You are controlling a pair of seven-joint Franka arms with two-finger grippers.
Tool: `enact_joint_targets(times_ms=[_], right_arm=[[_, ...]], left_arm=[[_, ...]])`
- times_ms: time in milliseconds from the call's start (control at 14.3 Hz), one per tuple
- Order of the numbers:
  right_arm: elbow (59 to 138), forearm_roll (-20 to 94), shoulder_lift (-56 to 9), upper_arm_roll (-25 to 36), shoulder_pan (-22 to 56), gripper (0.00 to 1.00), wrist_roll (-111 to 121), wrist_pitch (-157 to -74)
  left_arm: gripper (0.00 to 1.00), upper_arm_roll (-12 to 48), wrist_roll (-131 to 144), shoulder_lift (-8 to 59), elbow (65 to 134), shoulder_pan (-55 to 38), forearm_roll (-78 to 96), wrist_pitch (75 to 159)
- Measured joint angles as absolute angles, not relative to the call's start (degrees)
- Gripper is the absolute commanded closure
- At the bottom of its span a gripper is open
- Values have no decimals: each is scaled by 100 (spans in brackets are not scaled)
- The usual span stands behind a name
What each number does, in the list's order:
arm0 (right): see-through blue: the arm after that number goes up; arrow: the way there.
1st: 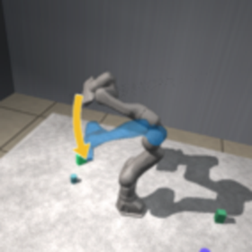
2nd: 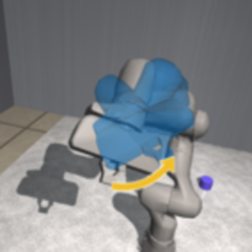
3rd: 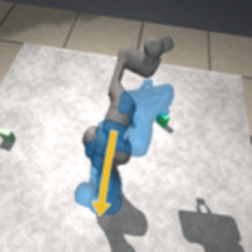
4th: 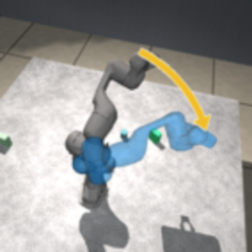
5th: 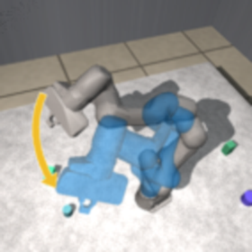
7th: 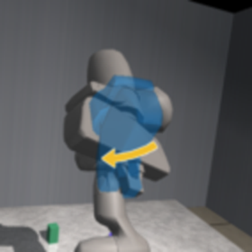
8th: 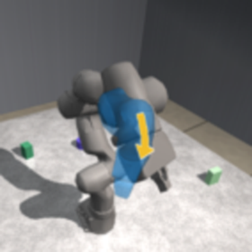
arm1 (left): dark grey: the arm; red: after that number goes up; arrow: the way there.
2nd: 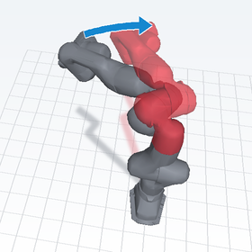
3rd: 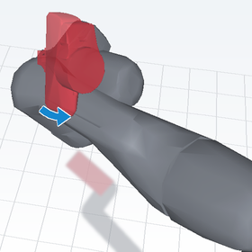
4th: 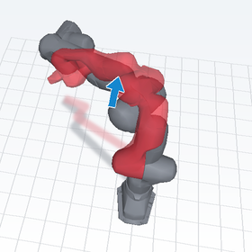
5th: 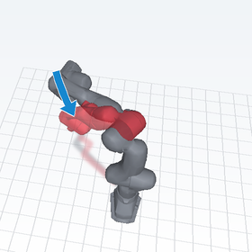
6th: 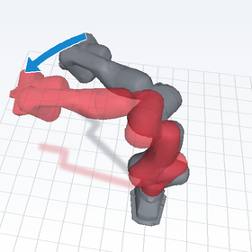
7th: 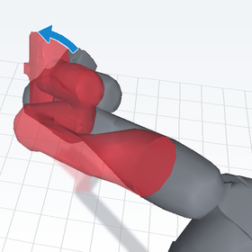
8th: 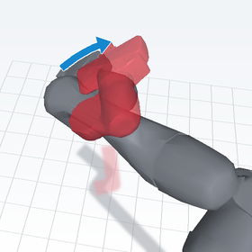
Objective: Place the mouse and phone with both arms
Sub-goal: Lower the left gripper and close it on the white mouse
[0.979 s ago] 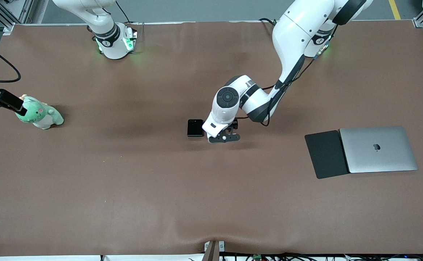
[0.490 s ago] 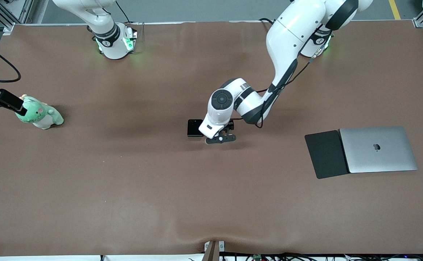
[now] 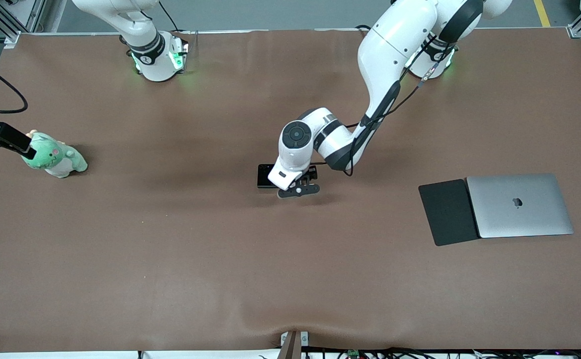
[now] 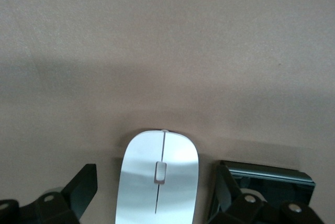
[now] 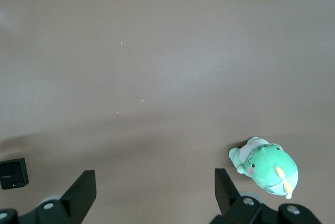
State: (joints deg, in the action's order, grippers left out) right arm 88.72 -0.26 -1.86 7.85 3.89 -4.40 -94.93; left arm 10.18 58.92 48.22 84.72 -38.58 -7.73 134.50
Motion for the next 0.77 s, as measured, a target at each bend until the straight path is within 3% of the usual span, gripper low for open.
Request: enact_joint_targets(times_ms=[699,769], right_arm=[[8872,-26,-186,786,388,0,-440,-9493],[8872,-26,-186,786,388,0,-440,-9493]], left_arm=[[0,1012,6054,4824,8589,-3910,-775,13405],[4,1013,6069,4824,8603,-3915,-777,13403]])
